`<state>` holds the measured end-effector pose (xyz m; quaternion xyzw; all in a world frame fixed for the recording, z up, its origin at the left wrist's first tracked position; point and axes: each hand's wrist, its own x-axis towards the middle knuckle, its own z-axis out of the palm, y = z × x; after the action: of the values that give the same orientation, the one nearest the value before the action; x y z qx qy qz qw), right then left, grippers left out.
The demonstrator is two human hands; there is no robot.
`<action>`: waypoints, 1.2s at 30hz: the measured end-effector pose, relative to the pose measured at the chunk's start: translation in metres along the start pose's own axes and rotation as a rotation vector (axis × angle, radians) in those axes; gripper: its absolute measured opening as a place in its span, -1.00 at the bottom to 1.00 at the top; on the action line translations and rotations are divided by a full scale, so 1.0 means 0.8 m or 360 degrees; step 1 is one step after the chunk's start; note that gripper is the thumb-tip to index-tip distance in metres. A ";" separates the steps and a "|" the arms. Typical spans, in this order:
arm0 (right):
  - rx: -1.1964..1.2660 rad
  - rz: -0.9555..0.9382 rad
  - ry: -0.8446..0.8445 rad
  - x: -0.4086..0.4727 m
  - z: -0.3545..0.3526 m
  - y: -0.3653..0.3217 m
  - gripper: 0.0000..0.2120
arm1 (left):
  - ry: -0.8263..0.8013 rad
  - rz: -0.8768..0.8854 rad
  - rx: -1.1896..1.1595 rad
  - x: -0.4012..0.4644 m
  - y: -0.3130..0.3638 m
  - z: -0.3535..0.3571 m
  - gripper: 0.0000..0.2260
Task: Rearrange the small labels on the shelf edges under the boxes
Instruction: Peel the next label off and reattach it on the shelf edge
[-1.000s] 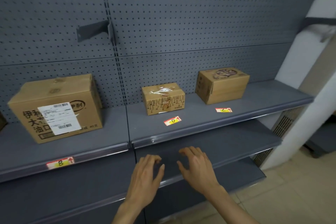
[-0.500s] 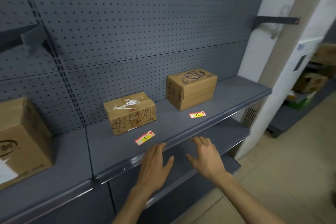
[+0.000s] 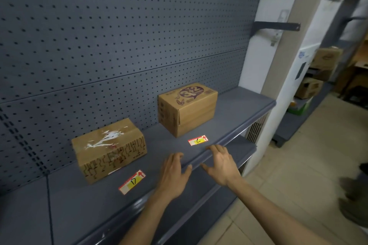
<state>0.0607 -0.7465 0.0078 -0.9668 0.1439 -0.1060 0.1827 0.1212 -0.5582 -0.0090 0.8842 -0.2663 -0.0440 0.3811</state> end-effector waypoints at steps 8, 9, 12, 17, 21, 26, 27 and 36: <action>-0.0010 -0.0084 -0.0133 0.089 0.004 0.039 -0.45 | 0.0080 -0.0046 0.0314 0.097 0.002 0.039 -0.64; -0.0027 -0.0101 -0.0156 0.096 0.005 0.042 -0.49 | 0.0072 -0.0056 0.0368 0.105 0.001 0.043 -0.65; -0.0051 -0.0169 -0.0210 0.125 0.010 0.053 -0.63 | 0.0052 -0.0088 0.0472 0.132 0.000 0.058 -0.63; -0.0092 -0.0244 -0.0295 0.159 0.022 0.060 -0.65 | 0.0036 -0.0162 0.0531 0.158 -0.006 0.072 -0.62; -0.0146 -0.0274 -0.0374 0.176 0.030 0.060 -0.71 | 0.0077 -0.0162 0.0568 0.169 -0.012 0.076 -0.62; -0.0209 -0.0309 -0.0394 0.188 0.036 0.061 -0.61 | 0.0135 -0.0149 0.0518 0.177 -0.010 0.079 -0.69; -0.0210 -0.0317 -0.0392 0.190 0.036 0.061 -0.61 | 0.0139 -0.0150 0.0507 0.178 -0.010 0.080 -0.70; -0.0250 -0.0358 -0.0424 0.193 0.033 0.060 -0.60 | 0.0101 -0.0198 0.0502 0.187 -0.011 0.084 -0.71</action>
<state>0.2009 -0.8298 -0.0112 -0.9935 0.0171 0.0148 0.1112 0.2339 -0.6726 -0.0439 0.9488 -0.2024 0.0029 0.2424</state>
